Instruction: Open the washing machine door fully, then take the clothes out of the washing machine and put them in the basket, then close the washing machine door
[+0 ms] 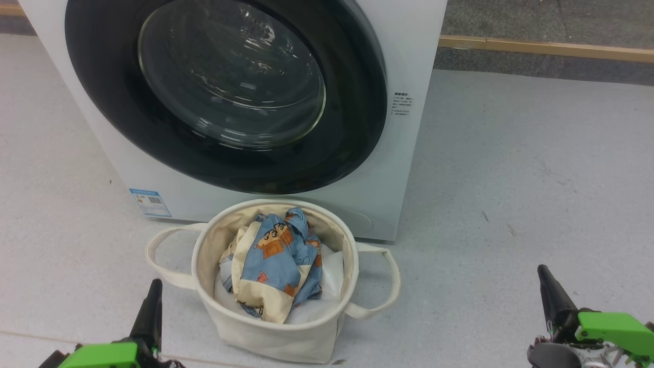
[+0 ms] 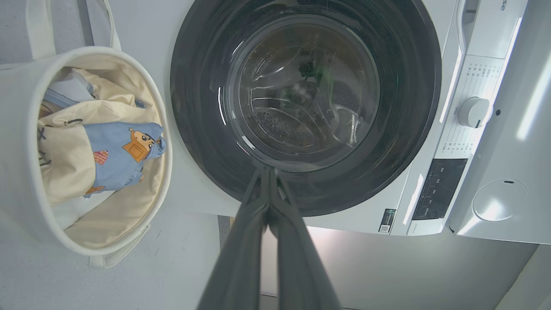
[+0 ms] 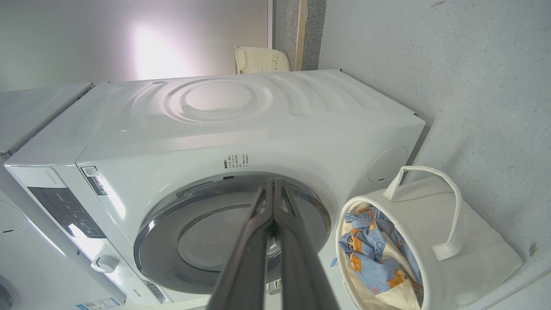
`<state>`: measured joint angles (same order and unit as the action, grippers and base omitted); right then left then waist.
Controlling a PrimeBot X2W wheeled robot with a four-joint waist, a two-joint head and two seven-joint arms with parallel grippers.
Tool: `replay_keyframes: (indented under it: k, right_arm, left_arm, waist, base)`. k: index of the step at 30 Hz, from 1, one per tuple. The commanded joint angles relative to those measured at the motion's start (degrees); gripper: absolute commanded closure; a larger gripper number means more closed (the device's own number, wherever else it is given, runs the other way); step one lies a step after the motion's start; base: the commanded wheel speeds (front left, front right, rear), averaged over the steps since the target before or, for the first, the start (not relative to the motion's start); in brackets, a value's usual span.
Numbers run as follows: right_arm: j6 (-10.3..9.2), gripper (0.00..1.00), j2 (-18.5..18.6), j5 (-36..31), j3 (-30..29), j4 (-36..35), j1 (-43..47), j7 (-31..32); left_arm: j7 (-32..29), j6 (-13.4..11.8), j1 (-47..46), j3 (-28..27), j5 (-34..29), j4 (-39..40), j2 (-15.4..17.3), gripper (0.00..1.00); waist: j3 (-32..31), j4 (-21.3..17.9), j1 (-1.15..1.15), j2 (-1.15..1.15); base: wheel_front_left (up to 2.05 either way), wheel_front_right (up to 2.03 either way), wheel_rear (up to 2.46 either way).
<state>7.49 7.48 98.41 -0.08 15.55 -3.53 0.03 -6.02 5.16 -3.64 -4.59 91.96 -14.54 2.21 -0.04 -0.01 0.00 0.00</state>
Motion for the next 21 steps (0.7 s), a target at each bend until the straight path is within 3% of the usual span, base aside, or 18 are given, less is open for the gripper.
replay_keyframes:
  k: [1, 21]
  right_arm:
    - [0.00, 1.00, 1.0, 0.2, 1.0, -1.7, -2.9, 0.5]
    - [0.00, 1.00, 1.1, 0.3, 1.2, -1.7, -2.9, 0.4]
  left_arm:
    - [-0.5, 0.6, -2.7, -2.0, 0.2, 2.1, 0.7, 1.00]
    - [-0.5, 0.6, -2.7, -2.0, 0.2, 2.1, 0.7, 1.00]
  waist:
    - [0.0, 0.0, 0.00, 0.00]
    - [0.0, 0.0, 0.00, 0.00]
  base:
    - [0.00, 0.00, 0.00]
    - [0.00, 0.00, 0.00]
